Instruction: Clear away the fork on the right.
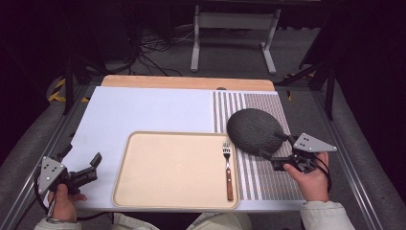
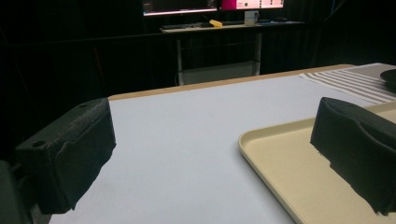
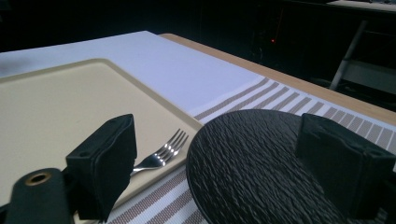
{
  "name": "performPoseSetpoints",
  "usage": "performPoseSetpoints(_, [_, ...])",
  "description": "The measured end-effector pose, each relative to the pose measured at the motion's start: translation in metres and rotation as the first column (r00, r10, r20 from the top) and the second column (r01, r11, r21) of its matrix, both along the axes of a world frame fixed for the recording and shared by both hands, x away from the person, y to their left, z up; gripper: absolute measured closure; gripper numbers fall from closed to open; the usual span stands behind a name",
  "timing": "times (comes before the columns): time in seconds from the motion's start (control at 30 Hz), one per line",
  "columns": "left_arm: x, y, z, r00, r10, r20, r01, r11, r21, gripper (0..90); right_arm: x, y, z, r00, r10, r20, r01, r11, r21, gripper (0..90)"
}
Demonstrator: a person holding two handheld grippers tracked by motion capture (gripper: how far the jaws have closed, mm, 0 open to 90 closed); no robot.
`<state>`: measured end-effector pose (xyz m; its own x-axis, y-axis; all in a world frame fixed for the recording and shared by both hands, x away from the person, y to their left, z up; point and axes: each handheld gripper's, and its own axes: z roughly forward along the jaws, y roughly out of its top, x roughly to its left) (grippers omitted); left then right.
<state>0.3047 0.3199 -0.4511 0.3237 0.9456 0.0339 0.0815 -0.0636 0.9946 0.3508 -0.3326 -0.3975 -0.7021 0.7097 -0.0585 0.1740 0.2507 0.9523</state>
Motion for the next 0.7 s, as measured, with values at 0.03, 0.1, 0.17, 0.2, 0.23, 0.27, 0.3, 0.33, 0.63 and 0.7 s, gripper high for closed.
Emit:
performPoseSetpoints(0.03, [0.0, 0.0, 0.0, 1.0, 0.0, 0.0, 0.0, 1.0, -0.001, 0.5, -0.001, -0.004, -0.005, 1.0, -0.007, 0.003, 0.006, 1.0, 0.013, 13.1])
performPoseSetpoints(0.1, [0.0, 0.0, 0.0, 1.0, 0.0, 0.0, 0.0, 1.0, 0.0, 0.5, -0.002, -0.008, -0.011, 0.9999, -0.012, 0.008, 0.012, 1.0, 0.02, 12.7])
performPoseSetpoints(0.17, [0.0, 0.0, 0.0, 1.0, 0.001, 0.002, -0.001, 1.0, -0.001, 0.5, -0.004, -0.013, -0.018, 0.9999, -0.014, 0.008, 0.014, 0.999, 0.042, 12.7])
performPoseSetpoints(0.2, [0.0, 0.0, 0.0, 1.0, 0.001, 0.001, -0.001, 1.0, -0.002, 0.5, -0.006, -0.015, -0.023, 0.9998, -0.016, 0.006, 0.016, 0.999, 0.05, 12.3])
performPoseSetpoints(0.23, [0.0, 0.0, 0.0, 1.0, 0.001, 0.002, -0.001, 1.0, -0.002, 0.5, -0.007, -0.017, -0.026, 0.9999, -0.016, 0.004, 0.016, 0.998, 0.057, 12.2])
performPoseSetpoints(0.27, [0.0, 0.0, 0.0, 1.0, 0.0, 0.002, 0.0, 1.0, -0.003, 0.5, -0.008, -0.018, -0.029, 0.9999, -0.017, 0.001, 0.017, 0.998, 0.059, 12.1])
performPoseSetpoints(0.3, [0.0, 0.0, 0.0, 1.0, 0.0, 0.002, 0.0, 1.0, -0.004, 0.5, -0.009, -0.02, -0.033, 0.9998, -0.017, -0.001, 0.017, 0.998, 0.067, 11.9])
performPoseSetpoints(0.33, [0.0, 0.0, 0.0, 1.0, -0.001, 0.002, 0.001, 1.0, -0.003, 0.5, -0.011, -0.021, -0.037, 0.9998, -0.018, -0.004, 0.018, 0.997, 0.073, 11.9])
performPoseSetpoints(0.63, [0.0, 0.0, 0.0, 1.0, -0.005, 0.004, 0.005, 0.9999, -0.01, 0.5, -0.016, -0.025, -0.046, 0.9991, -0.04, -0.014, 0.041, 0.996, 0.082, 11.4])
performPoseSetpoints(0.7, [0.0, 0.0, 0.0, 1.0, -0.006, 0.005, 0.006, 0.9999, -0.01, 0.5, -0.016, -0.025, -0.046, 0.9991, -0.041, -0.012, 0.042, 0.996, 0.084, 11.4])
